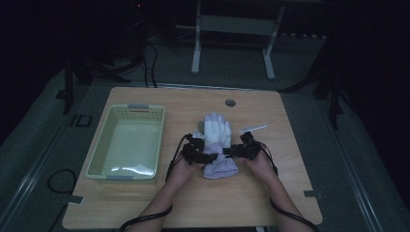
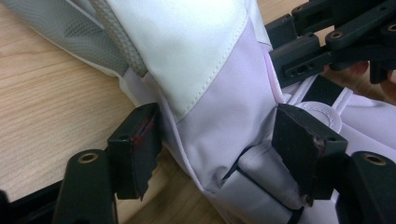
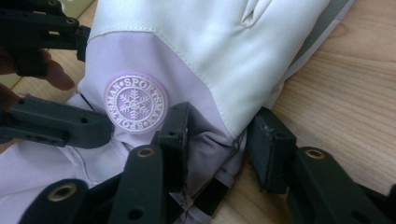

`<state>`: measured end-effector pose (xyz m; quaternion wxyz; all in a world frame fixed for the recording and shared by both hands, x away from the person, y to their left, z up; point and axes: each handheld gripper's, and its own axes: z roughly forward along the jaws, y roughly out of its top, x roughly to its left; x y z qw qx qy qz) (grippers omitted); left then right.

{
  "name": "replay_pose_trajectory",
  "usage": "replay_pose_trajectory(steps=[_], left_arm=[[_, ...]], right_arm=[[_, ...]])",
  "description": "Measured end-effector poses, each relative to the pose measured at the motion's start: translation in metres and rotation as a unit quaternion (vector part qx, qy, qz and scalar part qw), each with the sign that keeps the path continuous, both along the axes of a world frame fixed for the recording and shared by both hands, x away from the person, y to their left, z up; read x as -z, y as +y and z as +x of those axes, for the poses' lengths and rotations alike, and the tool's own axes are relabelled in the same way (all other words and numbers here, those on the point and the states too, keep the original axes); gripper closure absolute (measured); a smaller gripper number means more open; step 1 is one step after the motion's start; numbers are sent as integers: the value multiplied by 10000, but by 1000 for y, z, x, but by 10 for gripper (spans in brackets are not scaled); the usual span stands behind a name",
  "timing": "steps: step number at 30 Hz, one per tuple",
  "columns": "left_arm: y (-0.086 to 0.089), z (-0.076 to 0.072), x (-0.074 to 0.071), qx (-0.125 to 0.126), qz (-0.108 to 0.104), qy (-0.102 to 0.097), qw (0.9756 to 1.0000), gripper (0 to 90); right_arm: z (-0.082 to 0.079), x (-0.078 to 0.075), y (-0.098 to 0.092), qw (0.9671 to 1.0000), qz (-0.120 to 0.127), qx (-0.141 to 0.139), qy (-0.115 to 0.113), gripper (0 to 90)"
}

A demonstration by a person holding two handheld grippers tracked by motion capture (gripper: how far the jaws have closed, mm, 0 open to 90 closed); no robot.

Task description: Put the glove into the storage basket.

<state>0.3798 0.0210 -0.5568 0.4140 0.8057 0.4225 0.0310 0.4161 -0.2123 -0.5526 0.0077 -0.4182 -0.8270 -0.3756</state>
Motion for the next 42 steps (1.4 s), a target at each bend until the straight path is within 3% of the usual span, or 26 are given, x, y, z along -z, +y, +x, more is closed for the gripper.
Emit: replay_pose_trajectory(steps=[1, 5, 10, 11, 12, 15, 19, 26, 31, 42], left_arm=[[1, 1, 0, 94, -69, 64, 9999, 370], [-2, 1, -4, 193, 40, 125, 9997, 515], [-2, 3, -10, 217, 38, 222, 9995, 640], [-1, 3, -12, 176, 123, 221, 9995, 718], [0, 4, -14, 193, 130, 256, 9994, 733], [1, 4, -18, 235, 145, 297, 9992, 752], [4, 4, -21, 291, 74, 356, 9989, 776], [4, 1, -36, 362, 177, 230, 9989, 794], [9, -1, -51, 391, 167, 146, 9990, 795], [28, -7, -93, 419, 254, -46, 9988, 795]], right_arm=[[0, -1, 1, 10000, -14, -2, 22, 642], [-5, -3, 6, 9997, -194, 27, -149, 702], [-11, -7, 10, 9989, -319, 177, -306, 757], [-12, -8, 11, 9984, -376, 186, -376, 768], [-14, -10, 12, 9981, -399, 187, -423, 775], [-17, -16, 17, 9969, -545, 177, -534, 791], [-18, -20, 16, 9975, -435, 193, -516, 802], [-22, -31, 15, 9974, -344, 227, -599, 812], [-24, -44, 17, 9975, -207, 221, -636, 812], [-32, -80, 31, 9950, -51, 165, -980, 811]])
